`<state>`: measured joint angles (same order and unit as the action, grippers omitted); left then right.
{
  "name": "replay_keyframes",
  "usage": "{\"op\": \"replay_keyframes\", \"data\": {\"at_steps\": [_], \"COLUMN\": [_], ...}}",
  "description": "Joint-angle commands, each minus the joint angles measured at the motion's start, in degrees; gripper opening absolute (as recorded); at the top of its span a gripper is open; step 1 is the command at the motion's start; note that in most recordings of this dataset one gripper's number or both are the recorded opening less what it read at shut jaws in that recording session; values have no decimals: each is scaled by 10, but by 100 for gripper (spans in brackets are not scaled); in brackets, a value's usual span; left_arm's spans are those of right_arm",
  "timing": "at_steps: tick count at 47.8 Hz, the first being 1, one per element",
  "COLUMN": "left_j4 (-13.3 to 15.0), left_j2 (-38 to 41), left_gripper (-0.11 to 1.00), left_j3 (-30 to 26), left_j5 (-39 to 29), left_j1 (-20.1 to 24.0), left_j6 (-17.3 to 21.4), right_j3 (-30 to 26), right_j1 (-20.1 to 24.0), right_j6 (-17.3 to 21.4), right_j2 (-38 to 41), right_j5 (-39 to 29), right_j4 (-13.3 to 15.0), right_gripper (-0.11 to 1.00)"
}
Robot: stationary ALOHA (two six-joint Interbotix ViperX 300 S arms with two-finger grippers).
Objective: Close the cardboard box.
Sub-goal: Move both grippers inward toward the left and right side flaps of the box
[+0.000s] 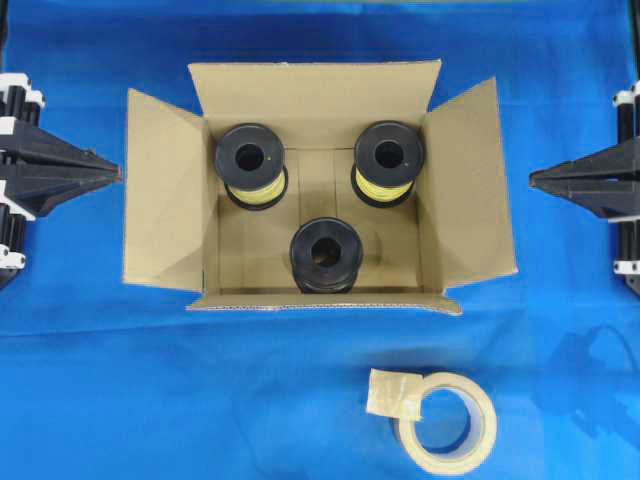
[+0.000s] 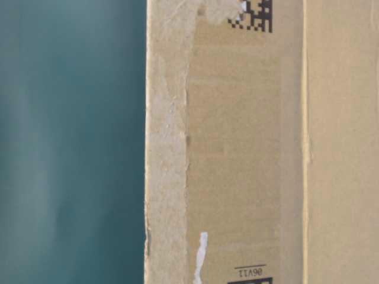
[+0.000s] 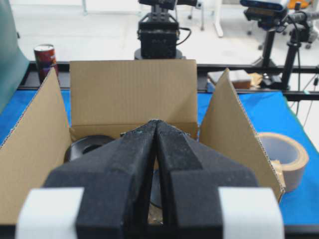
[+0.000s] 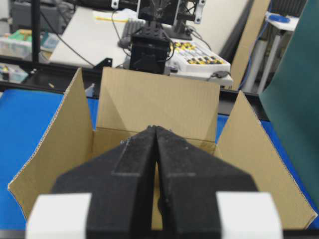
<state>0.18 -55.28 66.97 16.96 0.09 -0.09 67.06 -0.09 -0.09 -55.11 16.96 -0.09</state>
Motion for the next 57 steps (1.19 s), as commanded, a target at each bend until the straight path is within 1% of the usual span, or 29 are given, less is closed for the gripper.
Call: {"op": "replay_keyframes", "data": {"at_steps": [1,8,14,18,23,27,33,39,45,51,57], "left_j4": [17,20,21,21,21,21,21,22,22,21,21], "left_j2": [-5,-40,-76,-92,-98,-87,-67,-43,-11,18,50], "left_gripper": [0,0,0,0,0,0,0,0,0,0,0], "left_j3": [-4,-10,-18,-22,-14,0,24,38,46,54,62], "left_j5": [-27,-100,-200,-253,-294,-300,-295,-290,-286,-261,-229], "left_j1": [1,1,2,4,19,28,32,31,32,32,32], "left_j6": [3,-4,-7,-11,-12,-13,-14,-27,-45,-48,-48], "right_j3": [-10,-18,-25,-28,-21,-10,19,47,62,76,81], "right_j1": [0,-3,-6,-13,-25,-33,-42,-44,-44,-44,-44], "right_j6": [3,5,5,5,5,5,5,5,5,5,5], "right_j2": [-3,-26,-50,-61,-64,-62,-56,-33,12,70,113], "right_j5": [-1,-67,-141,-190,-228,-243,-236,-208,-187,-141,-97], "right_j4": [-1,-8,-21,-31,-33,-33,-37,-54,-69,-77,-86], "right_gripper": [0,0,0,0,0,0,0,0,0,0,0]}}
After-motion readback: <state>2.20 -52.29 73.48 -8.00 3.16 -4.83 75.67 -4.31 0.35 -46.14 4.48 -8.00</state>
